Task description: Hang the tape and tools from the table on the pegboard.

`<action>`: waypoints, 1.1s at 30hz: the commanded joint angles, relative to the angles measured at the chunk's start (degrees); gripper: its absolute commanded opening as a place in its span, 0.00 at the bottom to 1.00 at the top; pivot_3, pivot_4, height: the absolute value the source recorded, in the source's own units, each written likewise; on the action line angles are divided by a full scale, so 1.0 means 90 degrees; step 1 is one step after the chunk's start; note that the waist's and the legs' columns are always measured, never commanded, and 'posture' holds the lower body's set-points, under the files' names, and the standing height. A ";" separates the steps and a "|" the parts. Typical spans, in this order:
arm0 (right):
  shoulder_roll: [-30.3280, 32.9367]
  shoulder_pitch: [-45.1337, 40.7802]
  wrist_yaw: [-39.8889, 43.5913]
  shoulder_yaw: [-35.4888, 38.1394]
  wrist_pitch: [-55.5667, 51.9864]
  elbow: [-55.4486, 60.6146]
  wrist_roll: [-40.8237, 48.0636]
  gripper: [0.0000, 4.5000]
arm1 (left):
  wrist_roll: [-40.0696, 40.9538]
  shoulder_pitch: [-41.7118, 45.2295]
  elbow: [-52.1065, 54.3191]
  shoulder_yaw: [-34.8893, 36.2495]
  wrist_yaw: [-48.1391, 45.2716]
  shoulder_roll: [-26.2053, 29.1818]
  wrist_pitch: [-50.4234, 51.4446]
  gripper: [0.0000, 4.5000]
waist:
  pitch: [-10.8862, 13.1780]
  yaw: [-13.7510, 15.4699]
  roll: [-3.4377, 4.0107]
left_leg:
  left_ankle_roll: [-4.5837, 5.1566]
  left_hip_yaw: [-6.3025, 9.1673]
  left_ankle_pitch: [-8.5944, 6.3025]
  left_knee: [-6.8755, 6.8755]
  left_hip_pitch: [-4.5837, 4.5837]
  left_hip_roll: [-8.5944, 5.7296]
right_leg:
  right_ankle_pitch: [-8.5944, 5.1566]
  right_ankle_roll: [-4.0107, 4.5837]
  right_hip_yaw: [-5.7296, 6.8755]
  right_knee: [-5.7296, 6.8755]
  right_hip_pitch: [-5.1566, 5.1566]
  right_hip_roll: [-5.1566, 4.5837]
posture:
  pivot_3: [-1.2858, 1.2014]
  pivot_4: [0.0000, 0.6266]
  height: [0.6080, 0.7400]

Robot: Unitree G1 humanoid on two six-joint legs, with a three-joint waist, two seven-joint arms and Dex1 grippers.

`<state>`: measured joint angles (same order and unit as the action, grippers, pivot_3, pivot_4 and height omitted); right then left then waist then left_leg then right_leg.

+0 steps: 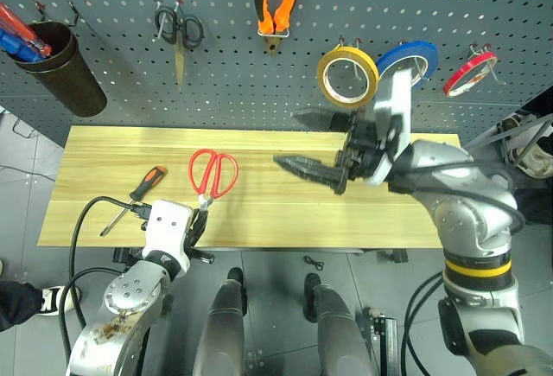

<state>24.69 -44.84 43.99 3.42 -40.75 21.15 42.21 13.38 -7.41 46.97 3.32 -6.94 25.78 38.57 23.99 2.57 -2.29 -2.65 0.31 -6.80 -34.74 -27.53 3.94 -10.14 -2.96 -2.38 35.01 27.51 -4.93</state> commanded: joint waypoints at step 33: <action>-0.0246 -0.1105 -0.0709 0.0168 0.0215 -0.0247 0.0198 1.00 | -0.1426 0.2984 -0.0589 -0.0219 0.0152 -0.0563 -0.0717 0.03 | -0.0014 0.0104 -0.0009 | 0.0009 0.0006 0.0009 -0.0036 -0.0033 -0.0005 | 0.0069 -0.0021 0.0006 0.0020 0.0013 0.0006 | 0.58 0.56 1.00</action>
<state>21.83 -54.85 38.08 4.72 -39.37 16.63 43.89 1.56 19.63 37.26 1.72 -5.50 20.94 33.27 23.87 3.50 -2.37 -2.57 0.37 -6.72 -35.06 -27.83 3.90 -9.53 -3.15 -2.33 35.21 27.63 -4.88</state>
